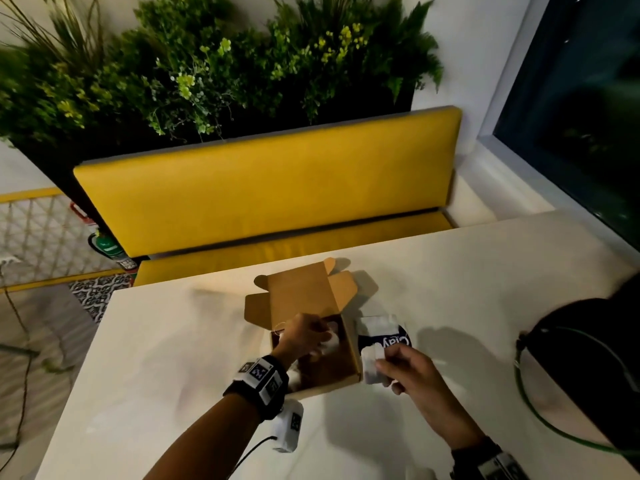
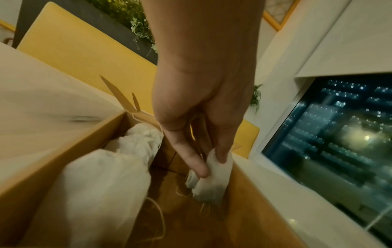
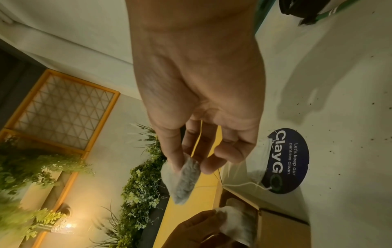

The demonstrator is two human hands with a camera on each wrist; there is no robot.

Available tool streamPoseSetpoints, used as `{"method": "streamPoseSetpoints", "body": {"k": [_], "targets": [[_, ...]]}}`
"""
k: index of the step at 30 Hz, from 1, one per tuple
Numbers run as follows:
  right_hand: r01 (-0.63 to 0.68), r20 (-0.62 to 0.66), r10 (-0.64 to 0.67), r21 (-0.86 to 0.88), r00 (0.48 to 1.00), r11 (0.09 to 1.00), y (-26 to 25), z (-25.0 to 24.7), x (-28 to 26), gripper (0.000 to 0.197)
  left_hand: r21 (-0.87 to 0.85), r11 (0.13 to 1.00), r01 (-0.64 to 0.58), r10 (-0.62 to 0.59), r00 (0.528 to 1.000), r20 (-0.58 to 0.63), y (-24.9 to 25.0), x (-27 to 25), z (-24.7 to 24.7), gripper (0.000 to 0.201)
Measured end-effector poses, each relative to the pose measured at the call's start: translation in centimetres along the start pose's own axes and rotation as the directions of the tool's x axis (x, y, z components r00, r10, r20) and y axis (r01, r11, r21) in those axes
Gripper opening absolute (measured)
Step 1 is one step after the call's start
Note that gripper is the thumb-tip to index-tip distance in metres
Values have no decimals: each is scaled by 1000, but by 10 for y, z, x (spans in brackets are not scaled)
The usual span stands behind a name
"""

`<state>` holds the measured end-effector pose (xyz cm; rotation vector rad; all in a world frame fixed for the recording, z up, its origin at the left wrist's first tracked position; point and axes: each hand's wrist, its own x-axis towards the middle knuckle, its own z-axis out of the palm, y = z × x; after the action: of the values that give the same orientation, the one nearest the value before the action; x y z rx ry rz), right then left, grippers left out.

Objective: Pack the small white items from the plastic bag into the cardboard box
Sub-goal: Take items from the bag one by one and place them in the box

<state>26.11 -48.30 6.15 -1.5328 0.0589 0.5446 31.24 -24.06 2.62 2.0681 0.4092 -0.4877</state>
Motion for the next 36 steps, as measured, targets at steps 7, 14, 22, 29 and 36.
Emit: {"method": "streamPoseSetpoints", "body": {"k": [7,14,22,29,36], "targets": [[-1,82,8,-87,997,996,10,8,33,3,260,964,-57,80,994,-80,-4,15,16,15],[63,82,-43,-262,996,963,17,17,63,12,352,926,-134,207,962,-179,-13,19,15,14],[273,162,-220,-621,962,735,20,29,86,11,411,895,-176,282,935,-215,-19,17,17,17],[305,185,-259,-756,948,579,31,41,112,14,372,897,-238,347,901,-262,-27,11,-3,8],[291,216,-202,-816,955,500,32,48,125,15,344,860,-377,383,922,54,-36,-6,-11,32]]}}
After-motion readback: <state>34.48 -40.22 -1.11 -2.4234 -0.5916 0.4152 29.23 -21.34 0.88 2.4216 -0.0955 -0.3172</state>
